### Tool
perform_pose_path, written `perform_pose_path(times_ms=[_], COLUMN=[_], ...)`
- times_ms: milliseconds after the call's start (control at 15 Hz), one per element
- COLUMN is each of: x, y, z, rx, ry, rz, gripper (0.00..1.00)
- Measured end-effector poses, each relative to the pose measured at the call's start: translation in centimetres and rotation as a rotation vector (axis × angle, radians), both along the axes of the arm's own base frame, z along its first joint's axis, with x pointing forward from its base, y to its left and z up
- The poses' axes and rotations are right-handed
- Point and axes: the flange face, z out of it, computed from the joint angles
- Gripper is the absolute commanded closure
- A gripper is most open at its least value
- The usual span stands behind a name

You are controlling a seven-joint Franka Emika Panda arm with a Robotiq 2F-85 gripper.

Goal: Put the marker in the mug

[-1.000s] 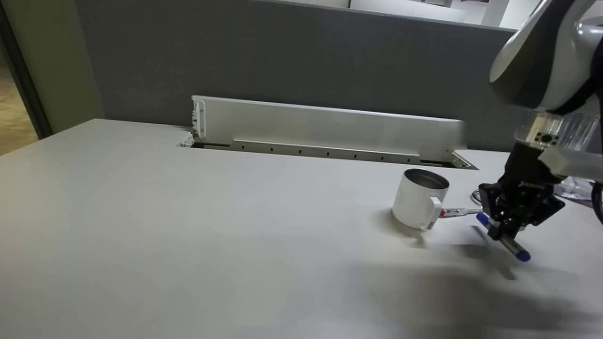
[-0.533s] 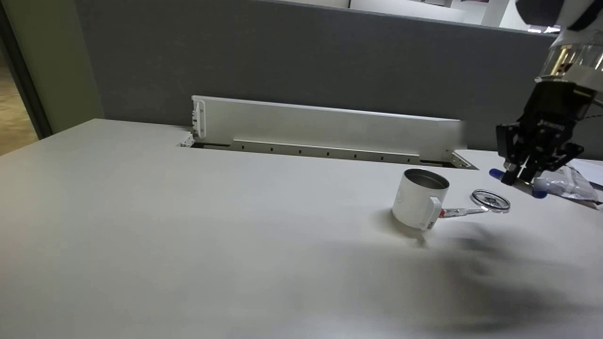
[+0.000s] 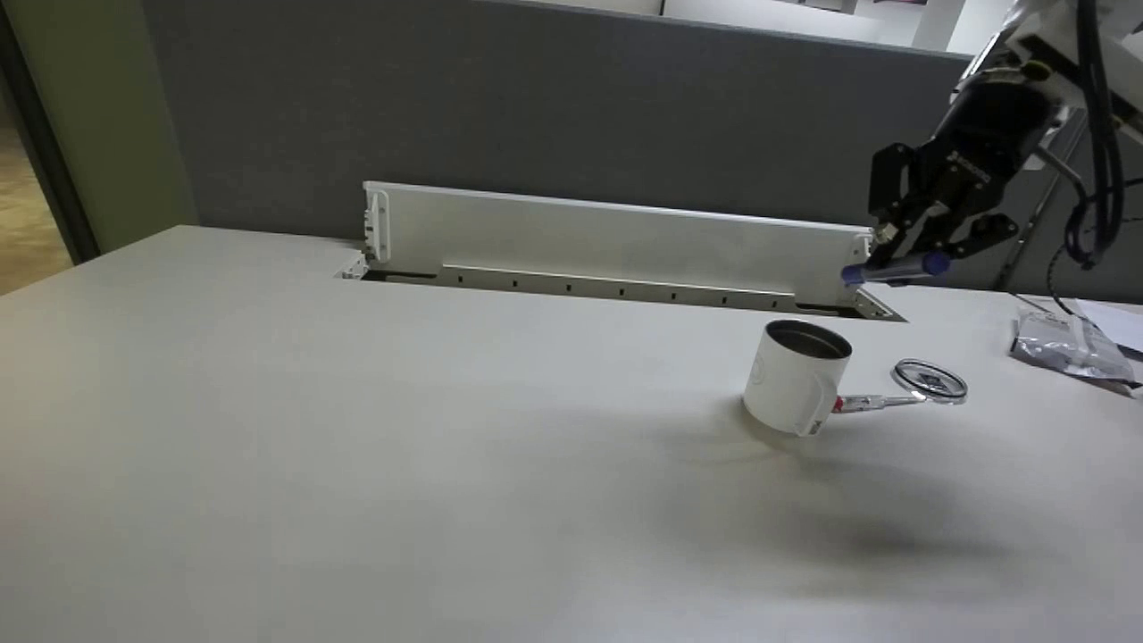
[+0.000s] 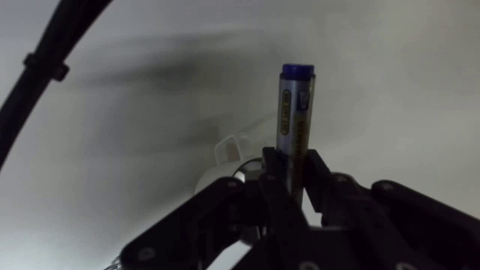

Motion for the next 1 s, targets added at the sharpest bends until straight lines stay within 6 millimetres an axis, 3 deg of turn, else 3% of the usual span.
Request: perform_pose_path(times_ms=[200, 467, 667, 1000], x=[1.0, 0.8, 0.7, 1.4], y=[2.7, 4.2, 3.8, 1.8], z=[-1.0, -5.0, -7.3, -9.1], rx=[0.063, 0.109, 0.123, 0.113], ry=[0.055, 0.161, 0.225, 0.247], rz=[0.012, 0.019, 0.007, -0.027], gripper=[0.92, 0.92, 0.92, 0.92])
